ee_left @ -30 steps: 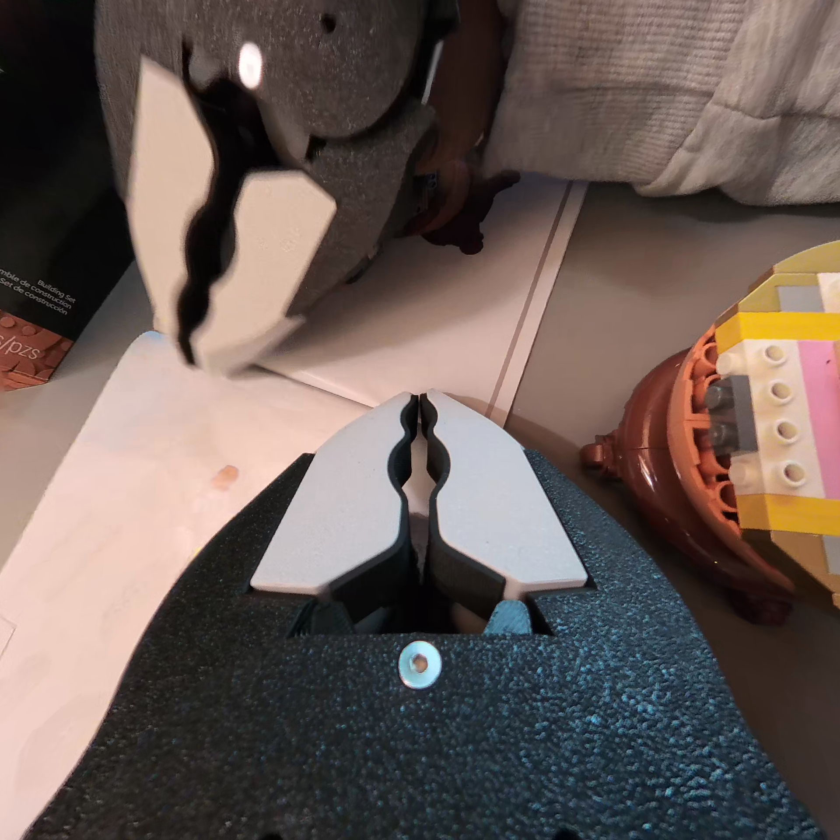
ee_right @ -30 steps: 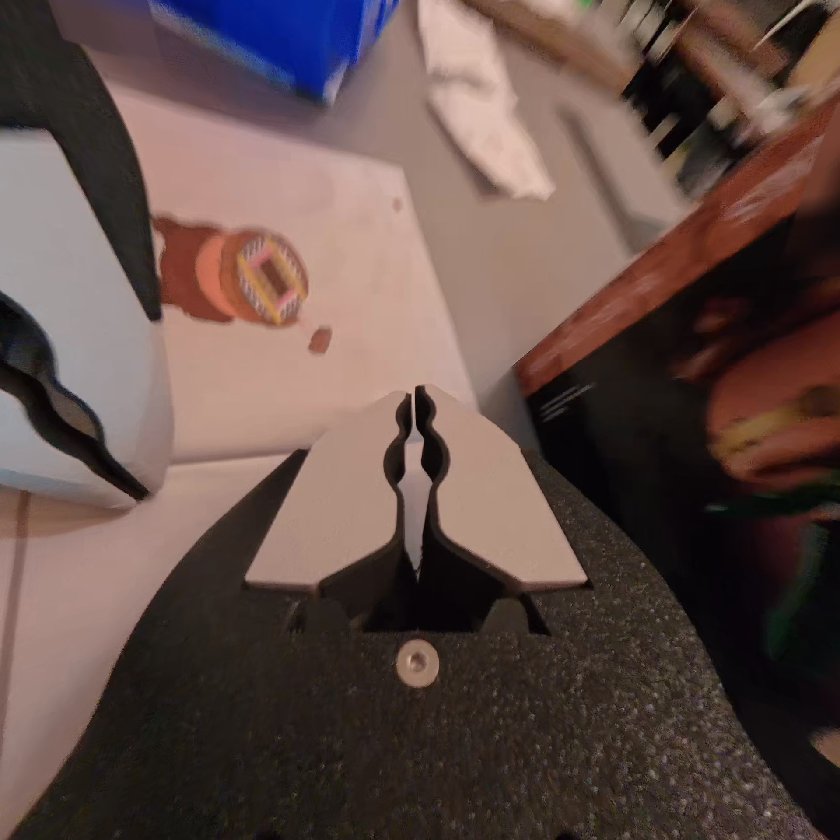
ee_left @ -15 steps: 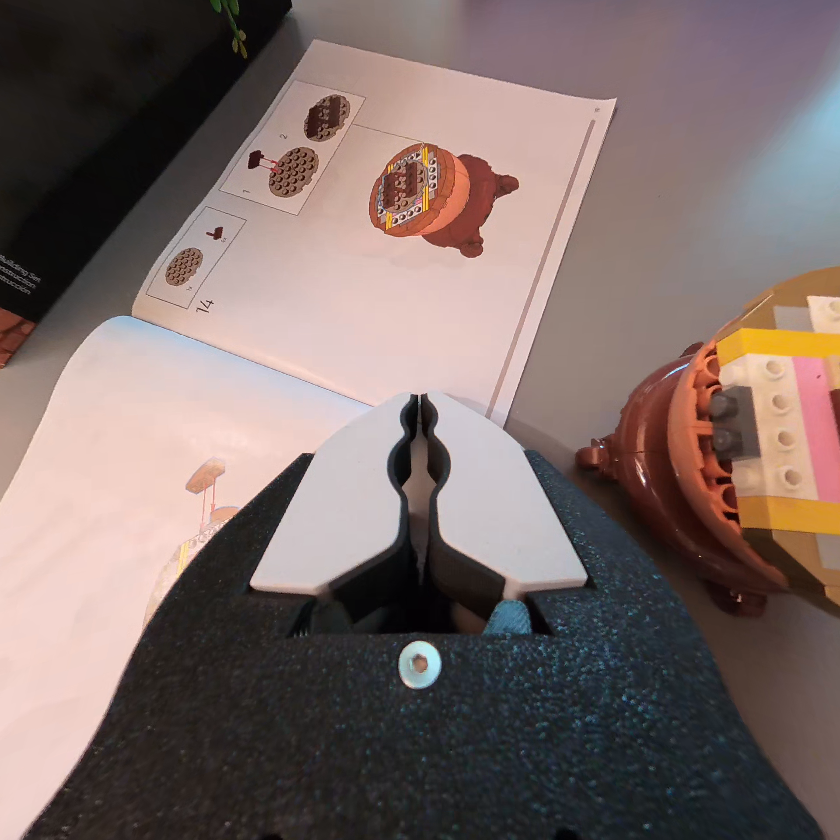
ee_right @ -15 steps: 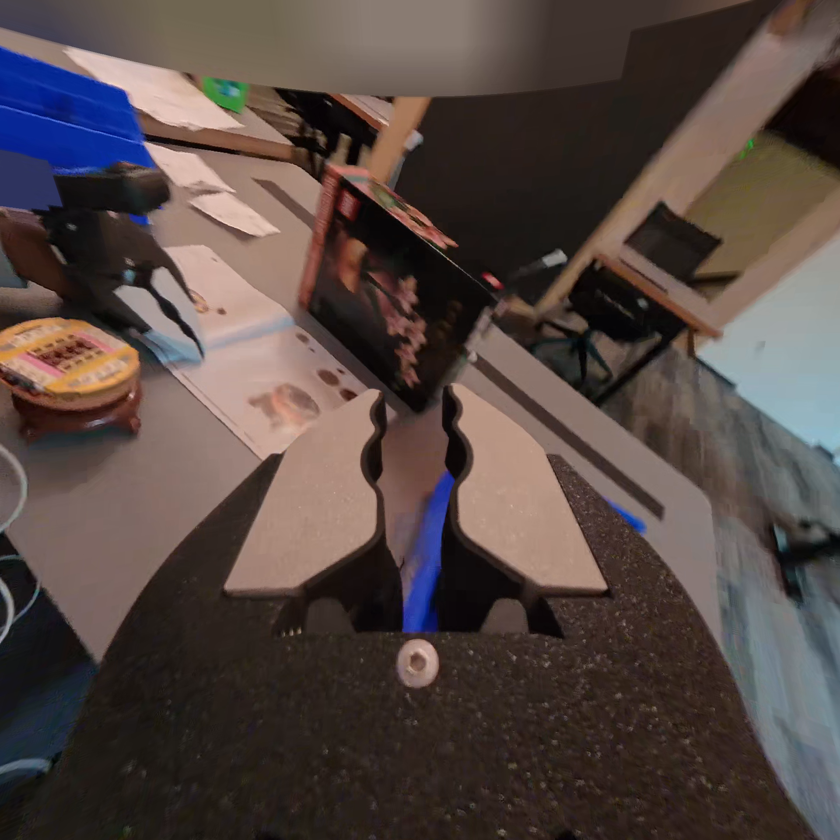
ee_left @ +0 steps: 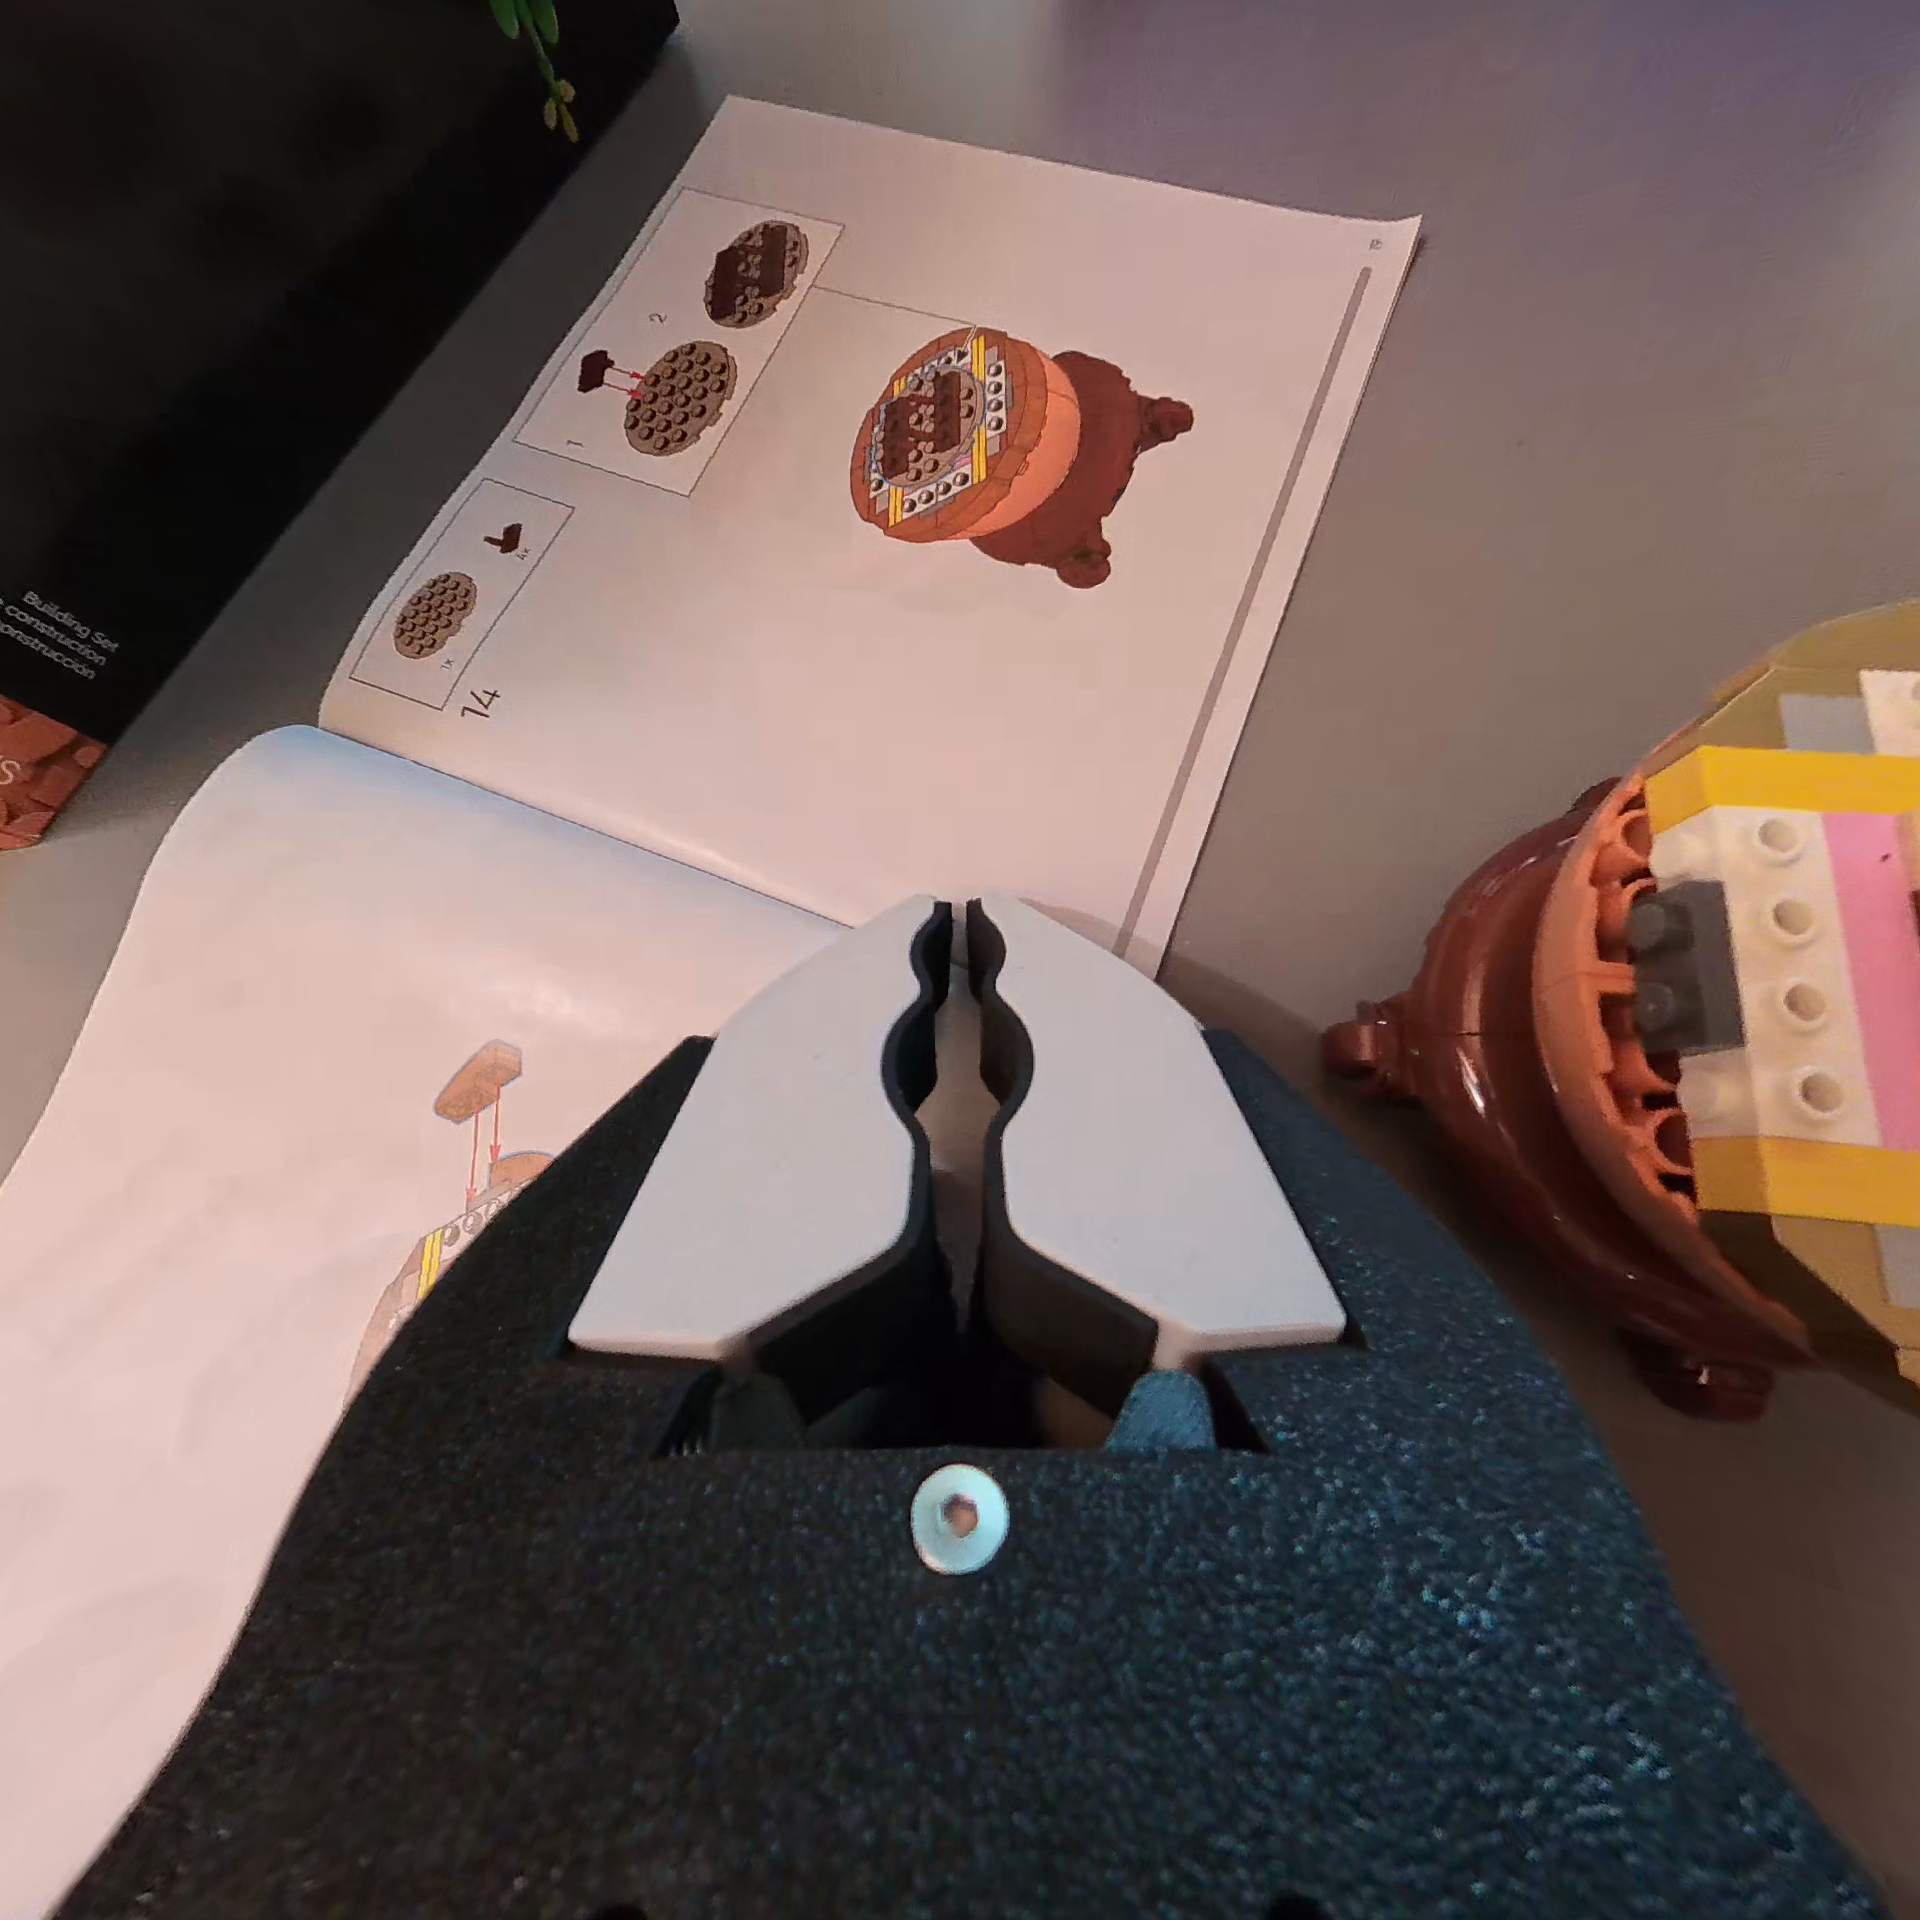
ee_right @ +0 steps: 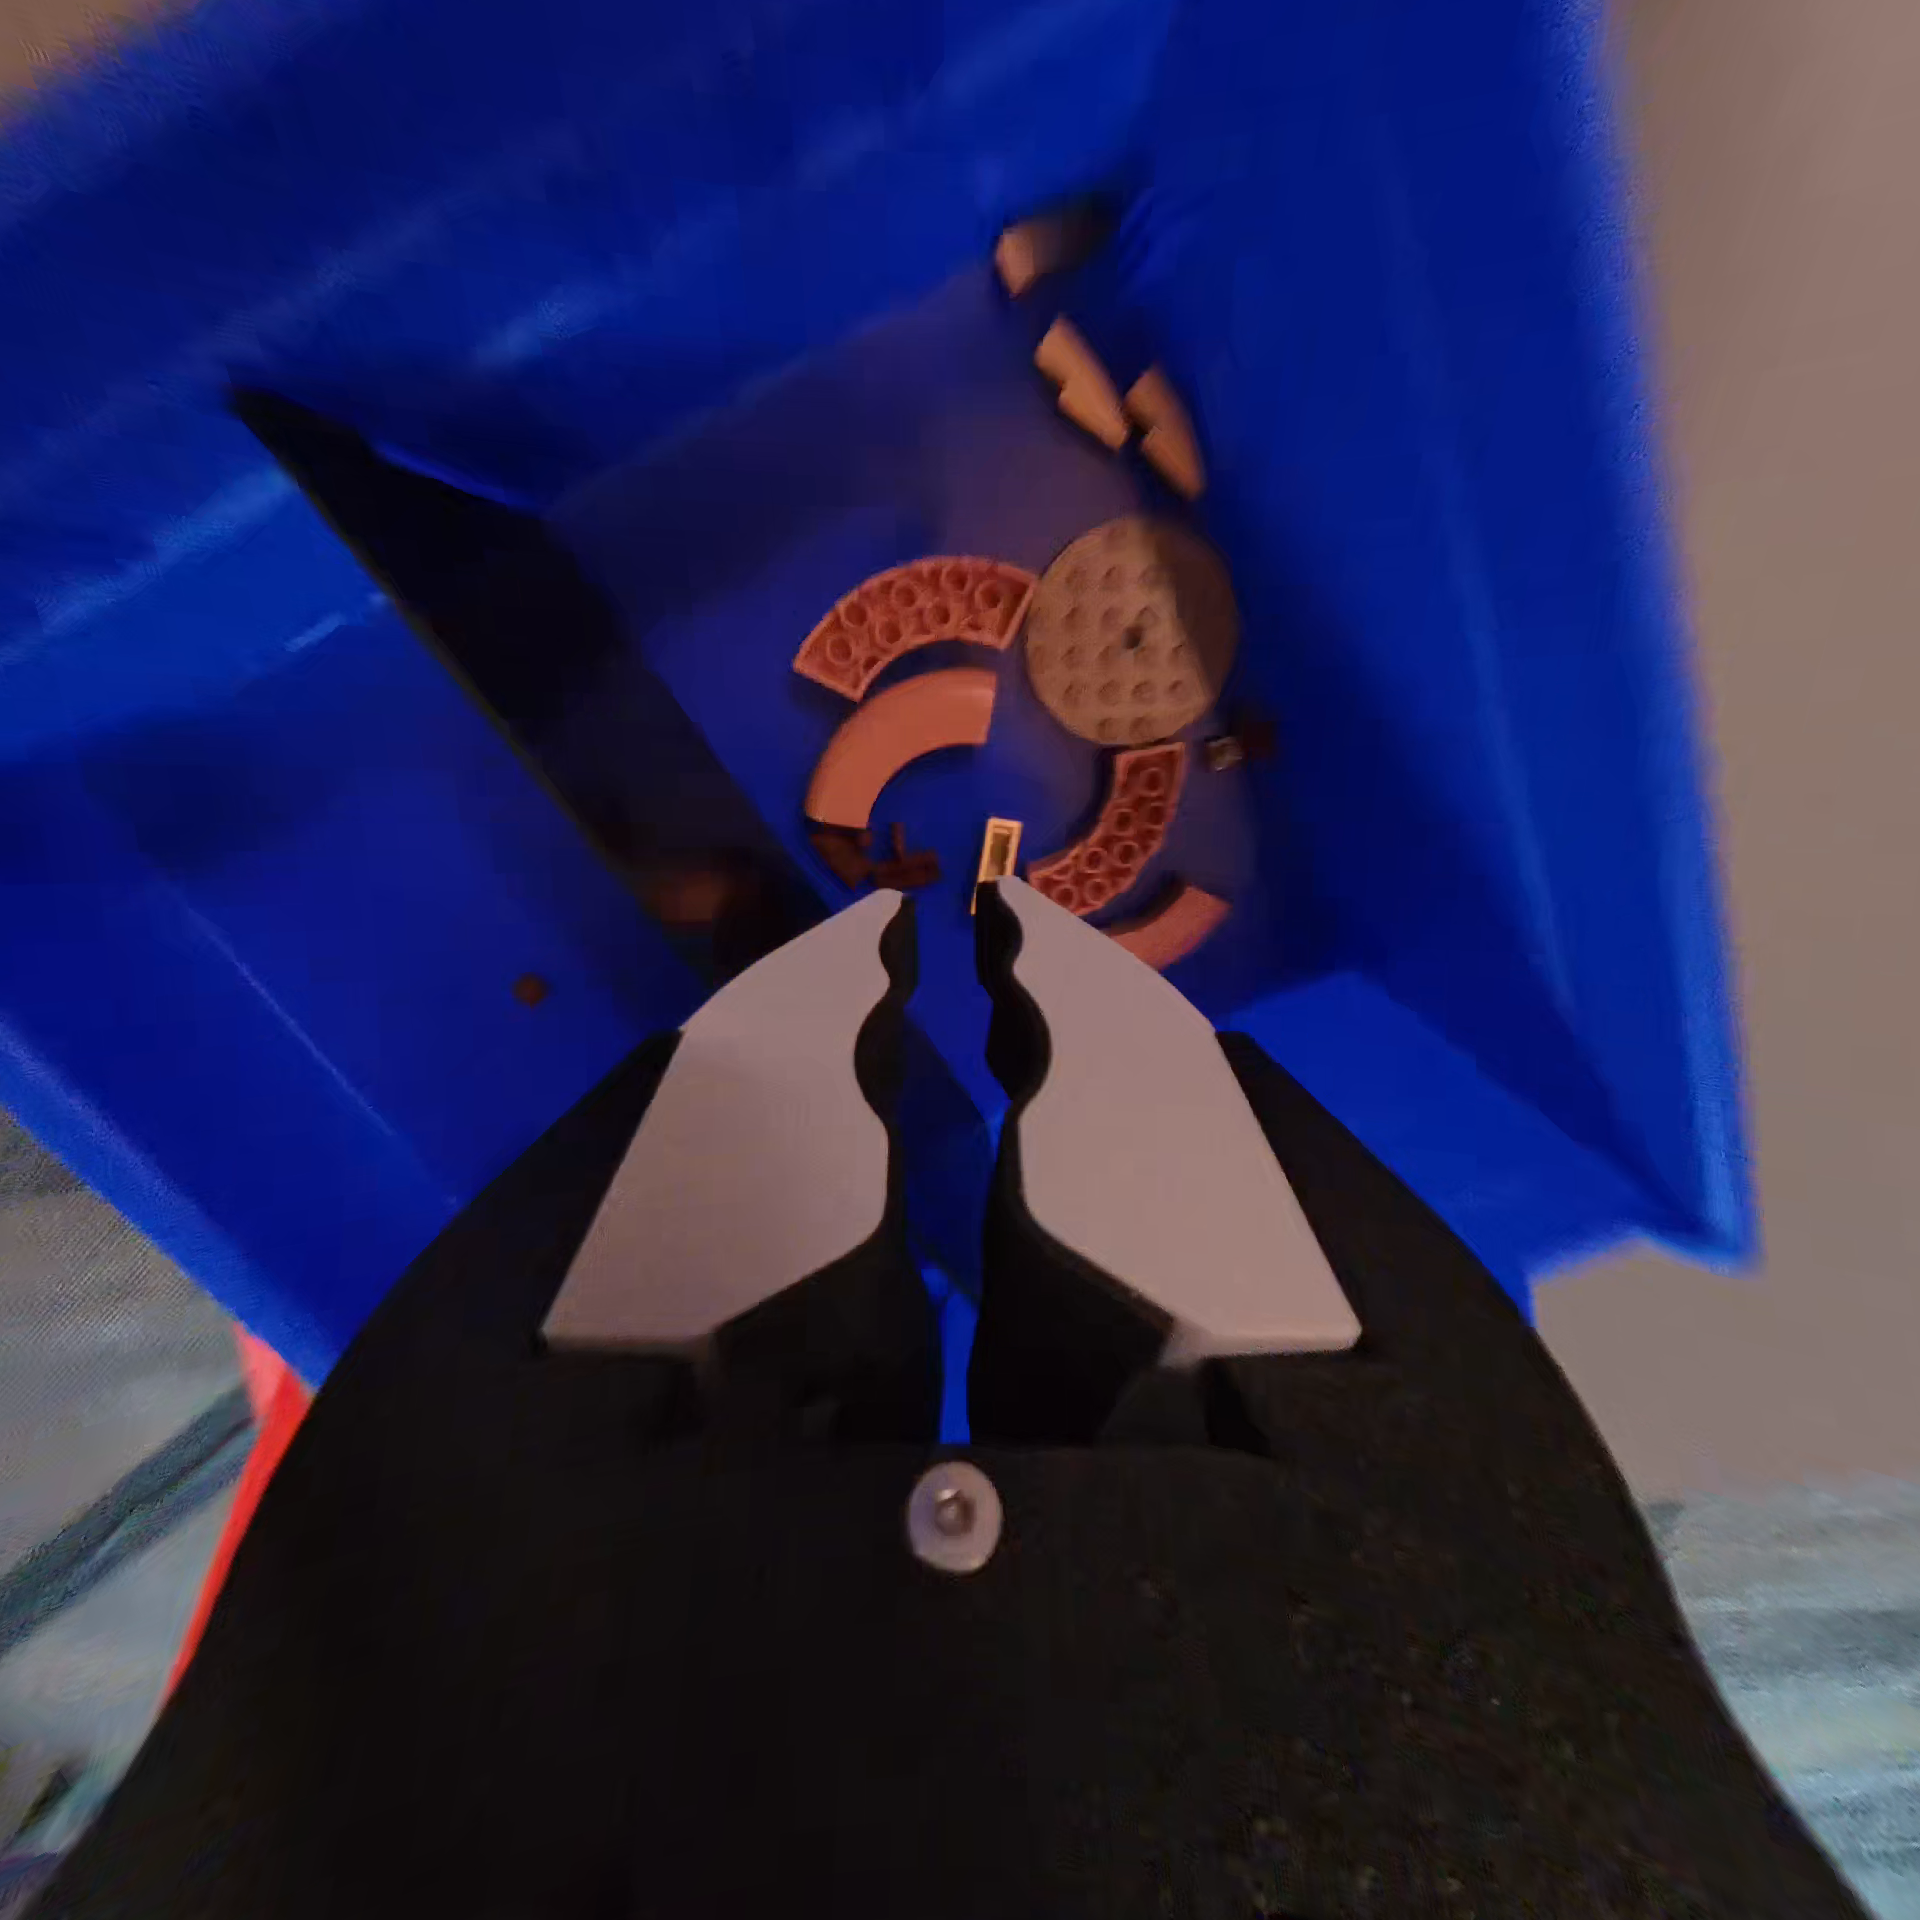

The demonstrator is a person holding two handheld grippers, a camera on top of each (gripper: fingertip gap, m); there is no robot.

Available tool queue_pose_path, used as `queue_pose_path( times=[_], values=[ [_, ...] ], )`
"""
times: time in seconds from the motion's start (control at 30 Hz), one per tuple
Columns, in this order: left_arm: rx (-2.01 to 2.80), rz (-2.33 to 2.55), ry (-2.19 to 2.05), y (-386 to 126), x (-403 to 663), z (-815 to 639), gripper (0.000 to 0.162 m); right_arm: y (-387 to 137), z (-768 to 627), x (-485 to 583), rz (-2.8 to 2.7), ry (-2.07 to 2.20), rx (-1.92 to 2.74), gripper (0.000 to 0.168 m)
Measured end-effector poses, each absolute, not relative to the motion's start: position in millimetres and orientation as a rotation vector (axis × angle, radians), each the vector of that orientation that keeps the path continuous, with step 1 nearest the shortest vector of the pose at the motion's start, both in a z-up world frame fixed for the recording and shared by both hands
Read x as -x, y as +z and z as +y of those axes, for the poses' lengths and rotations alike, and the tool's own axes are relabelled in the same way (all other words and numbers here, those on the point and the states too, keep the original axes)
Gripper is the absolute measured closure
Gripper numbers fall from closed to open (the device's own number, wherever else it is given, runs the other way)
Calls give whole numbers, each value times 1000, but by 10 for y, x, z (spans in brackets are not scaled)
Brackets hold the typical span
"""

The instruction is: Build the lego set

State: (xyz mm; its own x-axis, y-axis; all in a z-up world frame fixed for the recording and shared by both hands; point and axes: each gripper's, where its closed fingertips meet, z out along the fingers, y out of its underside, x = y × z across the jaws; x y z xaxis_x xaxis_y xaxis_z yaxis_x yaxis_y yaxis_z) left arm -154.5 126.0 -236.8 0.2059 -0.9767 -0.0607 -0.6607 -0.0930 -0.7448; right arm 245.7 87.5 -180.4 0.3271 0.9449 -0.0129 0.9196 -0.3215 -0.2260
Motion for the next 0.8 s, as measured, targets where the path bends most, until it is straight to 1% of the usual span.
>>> queue_pose_path(
  times=[0.1,0.17,0.23,0.4,0.6,0.8],
  values=[
    [1840,1521,-633,-2368,1545,1260,159,-2163,837,-2549,-1866,145,2570,157],
    [1845,1520,-640,-2369,1544,1260,159,-2290,829,-2574,-1892,86,2600,154],
    [1850,1518,-649,-2369,1544,1259,159,-2279,879,-2575,-1851,42,2594,150],
    [1861,1514,-667,-2369,1544,1260,159,-2286,912,-2612,-1840,-4,2593,150],
    [1848,1518,-646,-2369,1544,1259,159,-2302,955,-2625,-1859,-26,2615,153],
    [1874,1509,-686,-2369,1543,1258,159,-2211,974,-2635,-1900,-12,2528,155]
  ],
)
